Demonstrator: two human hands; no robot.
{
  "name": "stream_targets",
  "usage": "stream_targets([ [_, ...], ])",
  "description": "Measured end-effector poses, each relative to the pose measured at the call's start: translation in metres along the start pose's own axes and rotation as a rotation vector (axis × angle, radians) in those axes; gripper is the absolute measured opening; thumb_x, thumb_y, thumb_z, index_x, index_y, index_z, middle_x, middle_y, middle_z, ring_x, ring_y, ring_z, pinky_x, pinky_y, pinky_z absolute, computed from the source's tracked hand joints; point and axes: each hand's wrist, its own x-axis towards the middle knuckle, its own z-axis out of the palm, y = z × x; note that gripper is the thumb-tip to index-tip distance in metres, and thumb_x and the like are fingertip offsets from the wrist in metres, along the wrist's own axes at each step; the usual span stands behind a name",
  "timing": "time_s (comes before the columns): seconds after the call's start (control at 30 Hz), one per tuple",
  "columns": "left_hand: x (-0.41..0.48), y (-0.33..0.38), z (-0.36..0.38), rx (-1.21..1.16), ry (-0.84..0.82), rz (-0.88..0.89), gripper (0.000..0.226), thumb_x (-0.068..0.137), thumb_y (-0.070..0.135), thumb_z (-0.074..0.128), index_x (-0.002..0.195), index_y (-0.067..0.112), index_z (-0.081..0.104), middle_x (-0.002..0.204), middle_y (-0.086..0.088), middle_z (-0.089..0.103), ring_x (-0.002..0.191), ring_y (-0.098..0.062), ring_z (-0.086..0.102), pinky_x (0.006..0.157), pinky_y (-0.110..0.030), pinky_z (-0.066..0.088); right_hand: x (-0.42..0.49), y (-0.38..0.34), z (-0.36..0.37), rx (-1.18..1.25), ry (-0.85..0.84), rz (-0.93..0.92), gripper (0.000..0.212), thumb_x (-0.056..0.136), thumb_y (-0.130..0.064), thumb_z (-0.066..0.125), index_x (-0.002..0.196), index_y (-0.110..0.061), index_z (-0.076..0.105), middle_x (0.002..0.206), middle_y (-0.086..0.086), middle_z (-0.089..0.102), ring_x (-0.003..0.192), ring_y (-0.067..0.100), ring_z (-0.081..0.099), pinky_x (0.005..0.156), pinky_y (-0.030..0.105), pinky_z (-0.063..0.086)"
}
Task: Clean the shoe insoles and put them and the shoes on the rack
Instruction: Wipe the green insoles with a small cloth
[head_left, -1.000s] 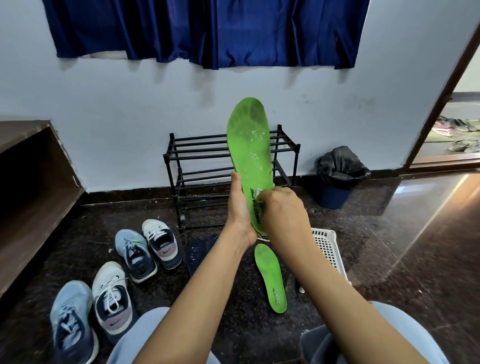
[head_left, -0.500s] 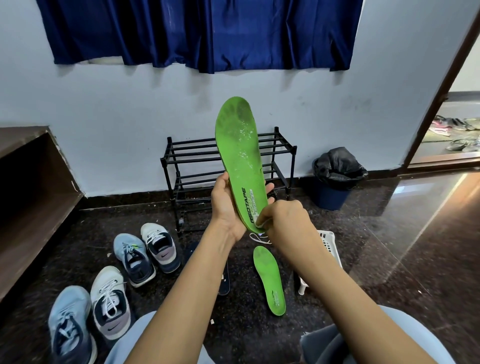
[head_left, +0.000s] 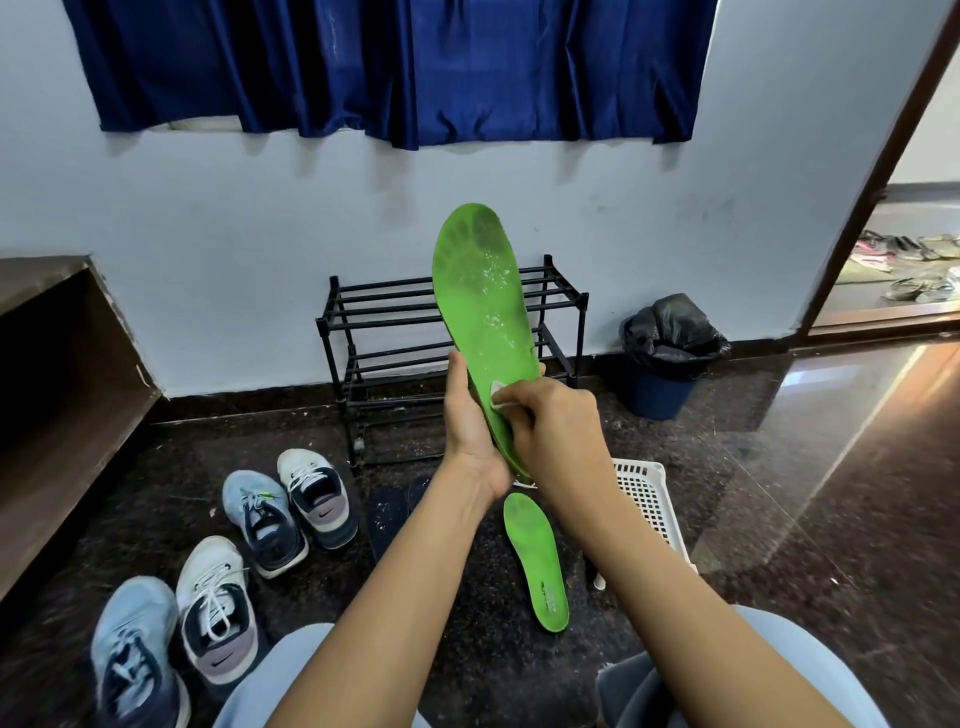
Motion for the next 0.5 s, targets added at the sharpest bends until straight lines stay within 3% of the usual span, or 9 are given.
stream_targets([
  [0.17, 0.0, 0.017, -0.006, -0.024, -0.021, 0.017, 0.064, 0.096, 0.051, 0.032, 0.113, -0.001, 0.065, 0.097, -0.021, 0.07, 0.08, -0.032, 0.069, 0.092, -0.041, 0.049, -0.003, -0.004, -0.005, 0.045, -0.092, 0.045, 0.011, 0.085, -0.014, 0.067, 0.085, -0.019, 0.077, 0.083, 0.005, 0.074, 0.079, 0.025, 0.068, 0.077, 0.033, 0.051],
  [0.27, 0.001, 0.022, -0.01, -0.017, -0.031, 0.044, 0.063, 0.095, 0.046, 0.03, 0.108, -0.003, 0.065, 0.096, -0.023, 0.07, 0.079, -0.033, 0.068, 0.089, -0.044, 0.049, -0.008, -0.005, -0.005, 0.054, -0.164, 0.025, 0.01, 0.085, -0.017, 0.067, 0.084, -0.021, 0.077, 0.082, 0.005, 0.074, 0.078, 0.024, 0.067, 0.077, 0.031, 0.05],
  [0.37, 0.003, 0.023, -0.012, 0.008, -0.026, 0.046, 0.063, 0.095, 0.047, 0.027, 0.111, -0.002, 0.064, 0.094, -0.021, 0.07, 0.079, -0.033, 0.068, 0.084, -0.04, 0.051, -0.009, -0.006, 0.0, 0.06, -0.125, -0.039, 0.013, 0.081, -0.014, 0.064, 0.08, -0.019, 0.076, 0.078, 0.006, 0.073, 0.073, 0.026, 0.068, 0.072, 0.034, 0.052],
  [0.5, 0.0, 0.016, -0.009, 0.047, -0.028, 0.024, 0.064, 0.097, 0.048, 0.028, 0.112, -0.002, 0.065, 0.101, -0.023, 0.068, 0.088, -0.032, 0.067, 0.09, -0.037, 0.05, -0.001, -0.006, 0.0, 0.025, -0.02, -0.127, 0.017, 0.072, -0.009, 0.058, 0.075, -0.013, 0.075, 0.073, 0.007, 0.071, 0.066, 0.026, 0.066, 0.065, 0.028, 0.05],
])
